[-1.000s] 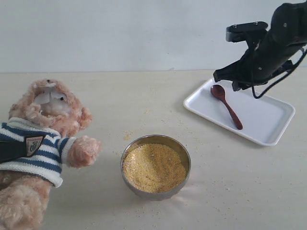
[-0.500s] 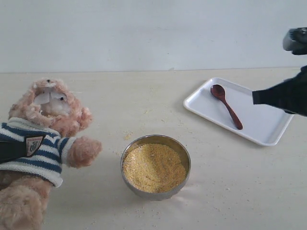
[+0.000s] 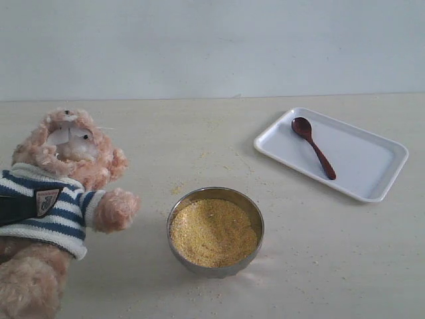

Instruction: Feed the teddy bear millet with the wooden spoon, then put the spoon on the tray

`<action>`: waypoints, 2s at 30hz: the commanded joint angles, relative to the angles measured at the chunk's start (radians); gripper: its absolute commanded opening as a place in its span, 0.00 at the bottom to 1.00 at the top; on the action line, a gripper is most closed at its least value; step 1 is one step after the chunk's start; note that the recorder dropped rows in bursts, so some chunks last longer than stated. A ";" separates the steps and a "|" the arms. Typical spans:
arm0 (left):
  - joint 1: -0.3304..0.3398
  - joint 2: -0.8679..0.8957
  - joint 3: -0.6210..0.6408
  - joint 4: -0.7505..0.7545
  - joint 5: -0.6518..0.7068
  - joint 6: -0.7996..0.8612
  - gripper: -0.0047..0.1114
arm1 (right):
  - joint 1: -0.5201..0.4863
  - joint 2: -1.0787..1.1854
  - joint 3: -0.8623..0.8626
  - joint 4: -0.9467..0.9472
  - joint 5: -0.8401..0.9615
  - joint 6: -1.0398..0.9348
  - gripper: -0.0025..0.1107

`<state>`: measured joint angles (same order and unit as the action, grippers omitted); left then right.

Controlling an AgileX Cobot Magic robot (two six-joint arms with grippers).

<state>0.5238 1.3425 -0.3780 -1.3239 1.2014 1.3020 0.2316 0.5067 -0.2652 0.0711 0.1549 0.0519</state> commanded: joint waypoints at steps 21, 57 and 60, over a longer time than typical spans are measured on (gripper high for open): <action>0.002 -0.010 0.006 -0.018 0.020 0.008 0.08 | -0.003 -0.264 0.030 0.002 -0.001 -0.002 0.02; 0.002 -0.010 0.006 -0.020 0.020 0.008 0.08 | -0.003 -0.507 0.265 -0.004 0.052 -0.046 0.02; 0.002 -0.010 0.006 -0.020 0.020 0.008 0.08 | -0.003 -0.507 0.265 -0.002 0.052 -0.044 0.02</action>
<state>0.5238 1.3408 -0.3780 -1.3239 1.2014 1.3020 0.2316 0.0069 -0.0042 0.0694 0.2035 0.0150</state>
